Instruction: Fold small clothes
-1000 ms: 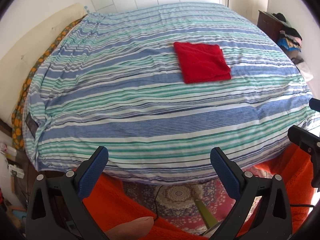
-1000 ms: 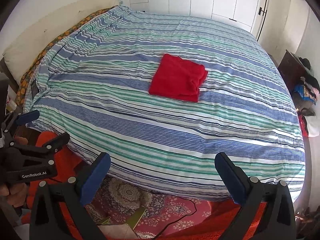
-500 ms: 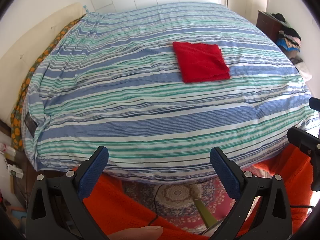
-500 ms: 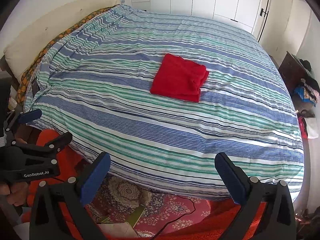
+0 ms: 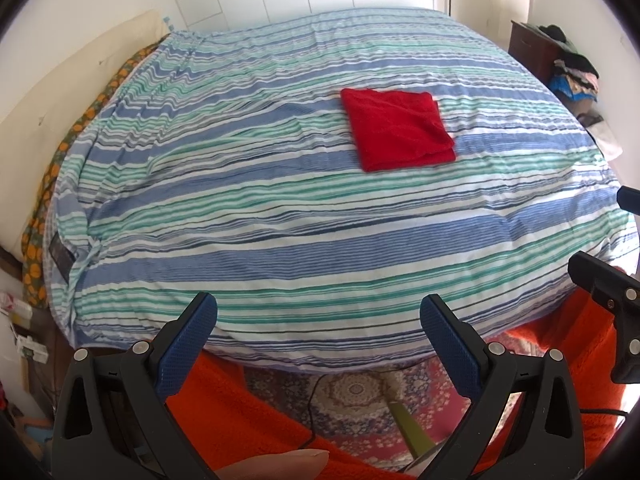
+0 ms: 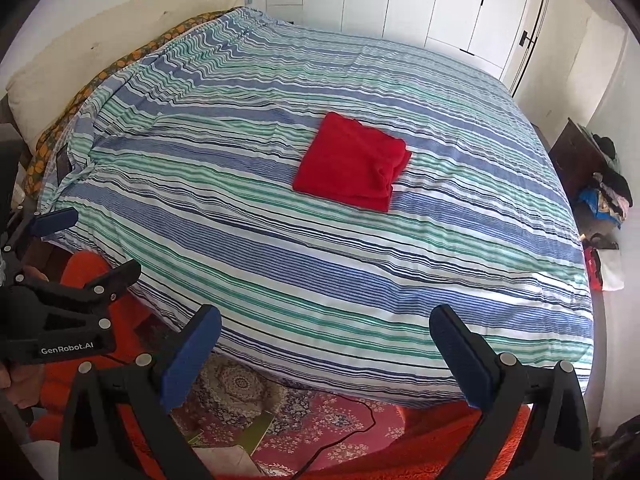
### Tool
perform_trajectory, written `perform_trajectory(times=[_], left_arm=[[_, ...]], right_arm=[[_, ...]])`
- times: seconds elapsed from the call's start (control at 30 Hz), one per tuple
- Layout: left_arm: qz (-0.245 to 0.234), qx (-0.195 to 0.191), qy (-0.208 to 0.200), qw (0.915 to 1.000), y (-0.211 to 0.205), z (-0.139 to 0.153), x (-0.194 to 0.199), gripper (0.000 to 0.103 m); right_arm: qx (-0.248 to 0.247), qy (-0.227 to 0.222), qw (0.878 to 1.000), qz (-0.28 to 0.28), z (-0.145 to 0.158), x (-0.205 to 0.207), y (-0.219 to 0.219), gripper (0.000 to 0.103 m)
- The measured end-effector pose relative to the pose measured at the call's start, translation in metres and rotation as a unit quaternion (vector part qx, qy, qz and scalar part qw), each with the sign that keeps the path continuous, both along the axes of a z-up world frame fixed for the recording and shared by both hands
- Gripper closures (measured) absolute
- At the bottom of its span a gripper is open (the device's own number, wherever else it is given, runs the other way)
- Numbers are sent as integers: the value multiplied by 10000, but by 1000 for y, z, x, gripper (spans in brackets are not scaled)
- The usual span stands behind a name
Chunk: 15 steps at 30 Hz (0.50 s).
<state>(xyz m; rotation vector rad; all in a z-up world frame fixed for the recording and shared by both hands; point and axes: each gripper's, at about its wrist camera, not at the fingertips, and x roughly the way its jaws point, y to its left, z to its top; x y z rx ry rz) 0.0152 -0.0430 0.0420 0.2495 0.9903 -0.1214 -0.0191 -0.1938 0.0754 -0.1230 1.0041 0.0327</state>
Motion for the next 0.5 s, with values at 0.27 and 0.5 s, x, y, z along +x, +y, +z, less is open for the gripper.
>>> perform_trajectory(times=[0.27, 0.5], left_arm=[[44, 18, 21, 10000, 0, -4, 3, 1], [-54, -30, -109, 9999, -4, 0, -1, 1]], right_arm=[[6, 64, 10000, -39, -6, 1, -3, 0], [68, 130, 9999, -28, -12, 3, -2, 0]])
